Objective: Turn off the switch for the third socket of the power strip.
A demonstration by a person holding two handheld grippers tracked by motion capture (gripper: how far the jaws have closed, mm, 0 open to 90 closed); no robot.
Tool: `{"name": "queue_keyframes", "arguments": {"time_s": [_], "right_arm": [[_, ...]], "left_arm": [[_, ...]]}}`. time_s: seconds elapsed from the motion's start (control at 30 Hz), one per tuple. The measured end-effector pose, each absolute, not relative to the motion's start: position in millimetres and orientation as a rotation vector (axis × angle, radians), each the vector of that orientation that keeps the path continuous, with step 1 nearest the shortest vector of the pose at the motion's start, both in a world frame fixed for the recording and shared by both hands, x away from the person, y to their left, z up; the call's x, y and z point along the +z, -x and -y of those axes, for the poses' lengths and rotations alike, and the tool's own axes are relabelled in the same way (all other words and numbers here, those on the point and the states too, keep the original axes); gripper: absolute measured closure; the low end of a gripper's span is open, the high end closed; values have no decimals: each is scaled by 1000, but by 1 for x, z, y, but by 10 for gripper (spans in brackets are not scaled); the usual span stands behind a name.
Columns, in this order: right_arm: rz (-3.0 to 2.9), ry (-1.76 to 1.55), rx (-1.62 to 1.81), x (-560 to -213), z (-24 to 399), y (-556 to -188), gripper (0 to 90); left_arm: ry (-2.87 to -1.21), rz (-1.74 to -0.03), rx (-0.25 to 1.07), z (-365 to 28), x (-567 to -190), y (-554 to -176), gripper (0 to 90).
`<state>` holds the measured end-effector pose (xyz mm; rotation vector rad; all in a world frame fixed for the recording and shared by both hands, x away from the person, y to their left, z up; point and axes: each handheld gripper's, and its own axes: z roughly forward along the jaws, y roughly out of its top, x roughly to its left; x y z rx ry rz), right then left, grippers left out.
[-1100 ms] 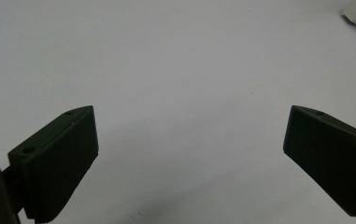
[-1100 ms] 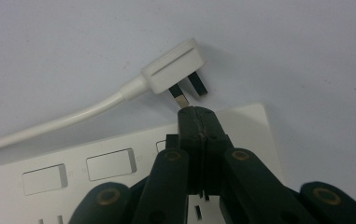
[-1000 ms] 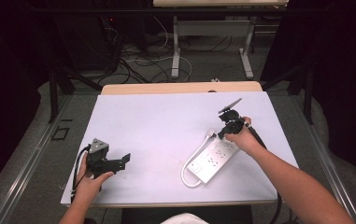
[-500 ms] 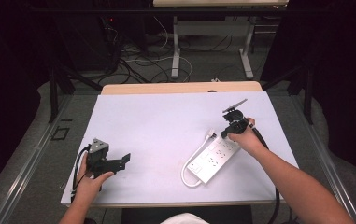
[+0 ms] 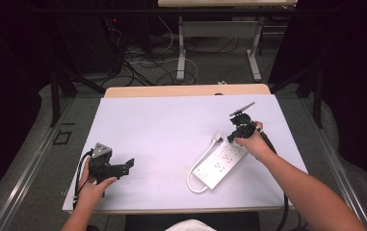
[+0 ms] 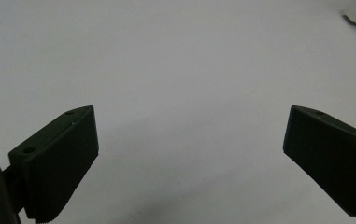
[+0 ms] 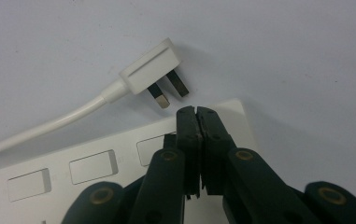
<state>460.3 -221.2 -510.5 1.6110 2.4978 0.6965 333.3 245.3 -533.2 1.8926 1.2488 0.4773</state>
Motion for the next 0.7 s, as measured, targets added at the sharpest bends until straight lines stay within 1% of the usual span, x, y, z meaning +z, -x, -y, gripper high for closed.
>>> {"name": "queue_keyframes", "arguments": {"time_s": [0.43,0.6,0.7], "right_arm": [[-2487,-1653,673,-508,221,-460,787],[-2465,-1645,726,-510,221,-460,759],[-2486,-1652,680,-507,222,-460,745]], "left_arm": [[-1892,-1253,480,-247,-533,-332,31],[-1891,-1256,479,-246,-533,-332,31],[-1888,-1257,483,-247,-533,-331,31]]}}
